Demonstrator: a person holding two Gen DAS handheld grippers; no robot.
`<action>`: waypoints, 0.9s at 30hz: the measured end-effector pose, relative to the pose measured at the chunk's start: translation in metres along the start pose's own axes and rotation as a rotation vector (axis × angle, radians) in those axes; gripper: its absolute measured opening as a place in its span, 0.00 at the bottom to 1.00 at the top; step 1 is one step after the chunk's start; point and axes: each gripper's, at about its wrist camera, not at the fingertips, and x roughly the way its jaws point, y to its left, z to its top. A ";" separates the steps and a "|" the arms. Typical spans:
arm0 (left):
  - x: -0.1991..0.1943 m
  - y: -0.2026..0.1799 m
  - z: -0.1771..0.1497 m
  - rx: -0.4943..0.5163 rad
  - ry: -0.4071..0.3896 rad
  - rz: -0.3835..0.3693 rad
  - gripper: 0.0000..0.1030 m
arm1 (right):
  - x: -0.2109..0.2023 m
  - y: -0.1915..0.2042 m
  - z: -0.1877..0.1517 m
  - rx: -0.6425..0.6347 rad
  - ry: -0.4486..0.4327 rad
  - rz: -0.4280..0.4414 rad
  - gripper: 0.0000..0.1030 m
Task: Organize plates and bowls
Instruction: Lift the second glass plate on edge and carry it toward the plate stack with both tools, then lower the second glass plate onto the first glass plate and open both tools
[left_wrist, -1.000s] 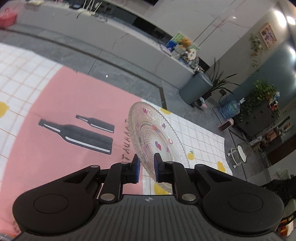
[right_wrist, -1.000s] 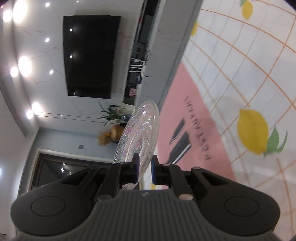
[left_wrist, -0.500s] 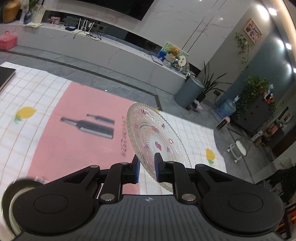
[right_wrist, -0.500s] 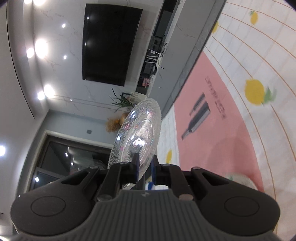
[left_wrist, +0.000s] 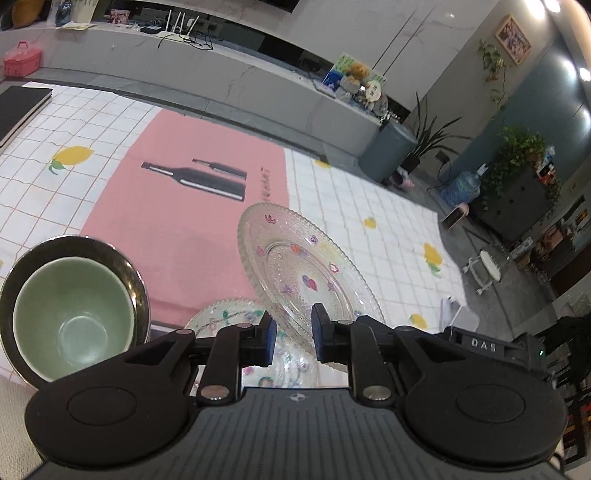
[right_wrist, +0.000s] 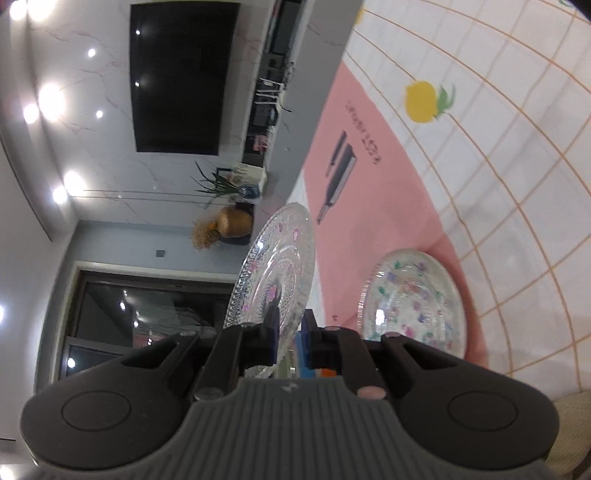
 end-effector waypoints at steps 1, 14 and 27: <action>0.001 0.002 -0.005 0.009 0.008 0.004 0.23 | 0.002 -0.001 0.001 -0.003 0.011 -0.017 0.10; 0.023 0.023 -0.038 -0.069 0.120 0.014 0.29 | 0.020 -0.026 0.004 0.005 0.096 -0.193 0.10; 0.040 0.023 -0.051 -0.072 0.238 0.075 0.35 | 0.022 -0.052 0.002 0.114 0.136 -0.279 0.09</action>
